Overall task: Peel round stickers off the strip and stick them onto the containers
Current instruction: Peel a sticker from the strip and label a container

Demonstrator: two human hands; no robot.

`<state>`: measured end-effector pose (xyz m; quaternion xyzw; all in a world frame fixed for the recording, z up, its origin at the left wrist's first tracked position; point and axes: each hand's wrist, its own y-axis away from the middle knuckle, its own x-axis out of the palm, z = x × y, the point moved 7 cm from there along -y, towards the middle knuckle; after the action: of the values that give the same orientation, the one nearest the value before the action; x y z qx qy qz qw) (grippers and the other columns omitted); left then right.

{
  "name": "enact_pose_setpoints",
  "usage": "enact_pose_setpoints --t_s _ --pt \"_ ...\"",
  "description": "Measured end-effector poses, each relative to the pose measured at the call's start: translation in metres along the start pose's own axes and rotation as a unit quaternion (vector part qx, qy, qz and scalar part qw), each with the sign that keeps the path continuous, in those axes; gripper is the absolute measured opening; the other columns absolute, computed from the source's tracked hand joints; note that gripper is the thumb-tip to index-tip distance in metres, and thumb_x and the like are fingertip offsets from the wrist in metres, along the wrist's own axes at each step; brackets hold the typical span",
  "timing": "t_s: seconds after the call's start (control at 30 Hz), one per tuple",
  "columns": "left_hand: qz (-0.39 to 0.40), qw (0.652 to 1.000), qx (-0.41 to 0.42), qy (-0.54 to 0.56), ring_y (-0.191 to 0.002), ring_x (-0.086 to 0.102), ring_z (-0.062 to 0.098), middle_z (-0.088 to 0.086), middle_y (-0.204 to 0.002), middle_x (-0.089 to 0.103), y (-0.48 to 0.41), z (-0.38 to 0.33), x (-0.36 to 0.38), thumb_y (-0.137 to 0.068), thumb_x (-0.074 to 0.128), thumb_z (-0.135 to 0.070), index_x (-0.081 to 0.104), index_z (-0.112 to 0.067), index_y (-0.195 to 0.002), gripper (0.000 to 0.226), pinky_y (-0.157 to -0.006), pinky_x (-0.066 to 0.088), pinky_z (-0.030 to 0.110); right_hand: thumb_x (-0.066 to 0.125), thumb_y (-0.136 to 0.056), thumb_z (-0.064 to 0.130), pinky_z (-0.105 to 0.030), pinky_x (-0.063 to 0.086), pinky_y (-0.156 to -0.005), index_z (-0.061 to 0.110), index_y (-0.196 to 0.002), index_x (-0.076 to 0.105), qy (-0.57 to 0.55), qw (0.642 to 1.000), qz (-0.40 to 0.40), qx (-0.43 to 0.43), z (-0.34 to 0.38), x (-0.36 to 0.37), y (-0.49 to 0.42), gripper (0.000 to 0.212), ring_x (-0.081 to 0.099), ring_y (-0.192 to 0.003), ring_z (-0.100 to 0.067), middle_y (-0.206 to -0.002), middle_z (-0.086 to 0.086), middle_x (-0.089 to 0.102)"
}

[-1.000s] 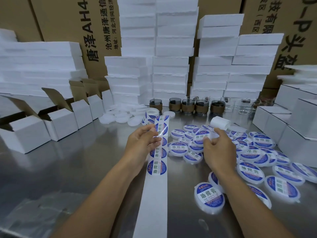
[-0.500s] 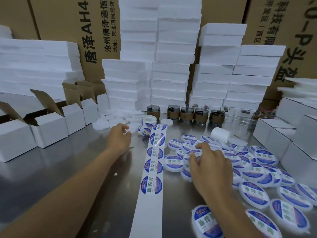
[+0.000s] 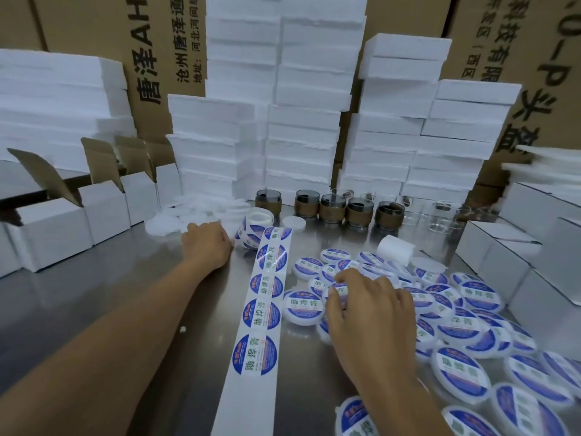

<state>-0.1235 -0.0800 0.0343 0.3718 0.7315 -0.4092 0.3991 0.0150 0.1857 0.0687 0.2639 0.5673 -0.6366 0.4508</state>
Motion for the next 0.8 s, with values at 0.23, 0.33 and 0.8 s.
enact_pose_setpoints --t_s 0.23,0.33,0.8 --pt "0.007 0.981 0.039 0.192 -0.092 0.054 0.025 0.005 -0.091 0.060 0.032 -0.010 -0.032 -0.094 0.055 -0.027 0.056 -0.013 -0.078 0.021 -0.082 0.043 0.035 0.036 -0.095 0.035 -0.033 0.030 -0.093 0.027 -0.118 0.053 -0.025 0.999 -0.025 -0.008 0.002 -0.006 0.004 0.030 0.052 -0.101 -0.016 -0.096 0.006 0.065" --pt "0.013 0.947 0.050 0.317 -0.074 0.050 0.014 0.000 -0.081 0.057 0.063 -0.022 -0.056 -0.095 0.052 -0.026 0.054 -0.013 -0.081 0.020 -0.061 0.038 0.023 0.038 -0.095 0.032 -0.035 0.031 -0.094 0.025 -0.118 0.054 -0.030 0.999 -0.021 -0.018 0.006 -0.007 0.005 0.029 0.053 -0.100 -0.017 -0.096 0.005 0.065" --pt "0.192 0.708 -0.004 0.680 -0.086 0.070 0.022 0.010 -0.093 0.074 0.166 -0.043 -0.049 -0.094 0.050 -0.019 0.064 -0.006 -0.101 0.020 -0.080 0.057 0.031 0.054 -0.091 0.031 -0.006 0.042 -0.064 0.026 -0.107 0.054 -0.515 0.855 0.021 0.064 0.024 0.010 0.017 0.017 0.061 -0.082 -0.005 -0.088 0.009 0.062"
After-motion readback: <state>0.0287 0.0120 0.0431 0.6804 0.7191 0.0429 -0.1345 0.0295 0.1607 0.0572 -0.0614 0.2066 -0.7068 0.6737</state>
